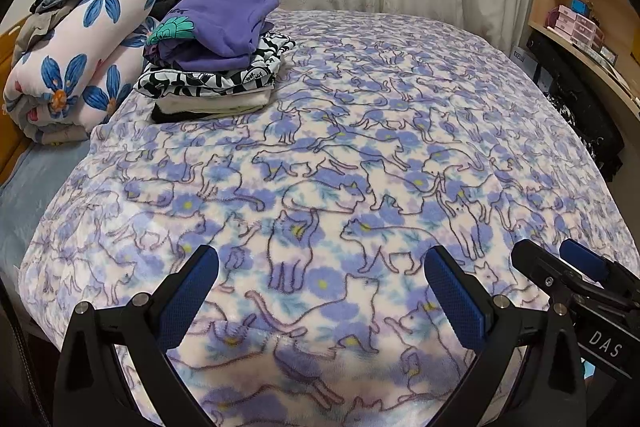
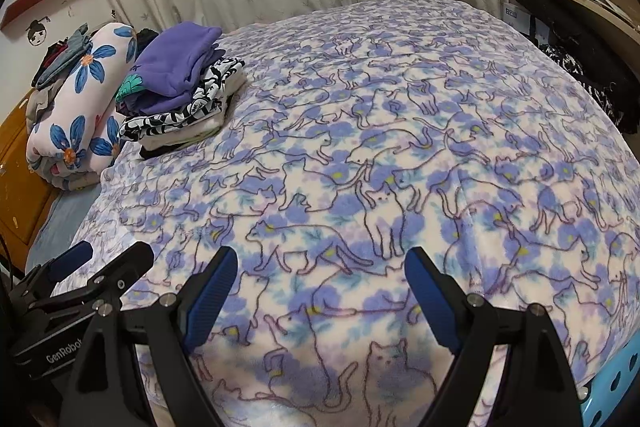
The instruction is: Fold large clothes
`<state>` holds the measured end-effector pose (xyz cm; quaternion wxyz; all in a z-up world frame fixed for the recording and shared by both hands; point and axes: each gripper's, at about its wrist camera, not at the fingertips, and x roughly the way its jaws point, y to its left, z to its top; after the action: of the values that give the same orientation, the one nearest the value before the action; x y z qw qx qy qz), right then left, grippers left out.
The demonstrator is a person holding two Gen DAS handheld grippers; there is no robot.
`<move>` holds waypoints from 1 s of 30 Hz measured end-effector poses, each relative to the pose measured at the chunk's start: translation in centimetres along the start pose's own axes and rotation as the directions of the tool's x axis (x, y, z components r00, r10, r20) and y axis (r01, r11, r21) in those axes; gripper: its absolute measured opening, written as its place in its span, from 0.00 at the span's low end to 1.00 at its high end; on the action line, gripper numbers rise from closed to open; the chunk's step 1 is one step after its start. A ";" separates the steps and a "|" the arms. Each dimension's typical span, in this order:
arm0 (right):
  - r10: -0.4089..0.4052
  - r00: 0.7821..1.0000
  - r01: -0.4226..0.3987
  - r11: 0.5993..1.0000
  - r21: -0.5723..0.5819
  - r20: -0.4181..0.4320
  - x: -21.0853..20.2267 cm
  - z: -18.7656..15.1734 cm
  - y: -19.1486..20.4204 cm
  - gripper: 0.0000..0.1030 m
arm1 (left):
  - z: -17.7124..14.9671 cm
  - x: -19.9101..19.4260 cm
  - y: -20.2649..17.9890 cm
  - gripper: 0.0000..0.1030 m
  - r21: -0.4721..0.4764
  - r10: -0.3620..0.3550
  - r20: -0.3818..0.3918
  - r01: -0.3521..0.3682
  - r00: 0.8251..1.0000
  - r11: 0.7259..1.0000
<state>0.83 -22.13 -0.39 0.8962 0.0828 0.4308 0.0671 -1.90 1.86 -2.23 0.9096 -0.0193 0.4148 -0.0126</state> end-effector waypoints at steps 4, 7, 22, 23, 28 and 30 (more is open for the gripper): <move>0.001 1.000 -0.001 1.000 0.001 0.000 0.0 0.0 0.0 0.84 | 0.1 0.2 0.1 0.99 0.002 0.001 -0.002 -0.001 1.000 1.000; -0.001 1.000 0.001 1.000 -0.002 0.001 0.1 0.1 -0.1 0.84 | 0.1 0.2 0.0 0.98 0.005 0.000 0.001 0.000 1.000 1.000; -0.002 1.000 0.002 1.000 -0.002 -0.001 0.4 0.0 -0.3 0.84 | 0.3 0.8 0.4 0.97 0.008 0.008 -0.003 -0.008 1.000 1.000; -0.003 1.000 0.003 1.000 -0.003 -0.002 0.4 0.0 -0.3 0.84 | 0.4 0.9 0.4 0.97 0.008 0.006 -0.005 -0.006 1.000 1.000; -0.001 1.000 0.001 1.000 -0.002 -0.002 0.5 0.0 -0.2 0.84 | 0.4 1.1 0.9 0.97 0.012 0.004 -0.008 -0.004 1.000 1.000; 0.000 1.000 0.000 1.000 -0.002 -0.001 0.5 0.0 -0.2 0.84 | 0.4 1.0 0.6 0.97 0.013 0.002 -0.008 -0.002 1.000 1.000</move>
<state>1.15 -22.26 -0.78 0.8960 0.0816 0.4312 0.0676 -0.94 2.41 -2.80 0.9081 -0.0132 0.4183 -0.0146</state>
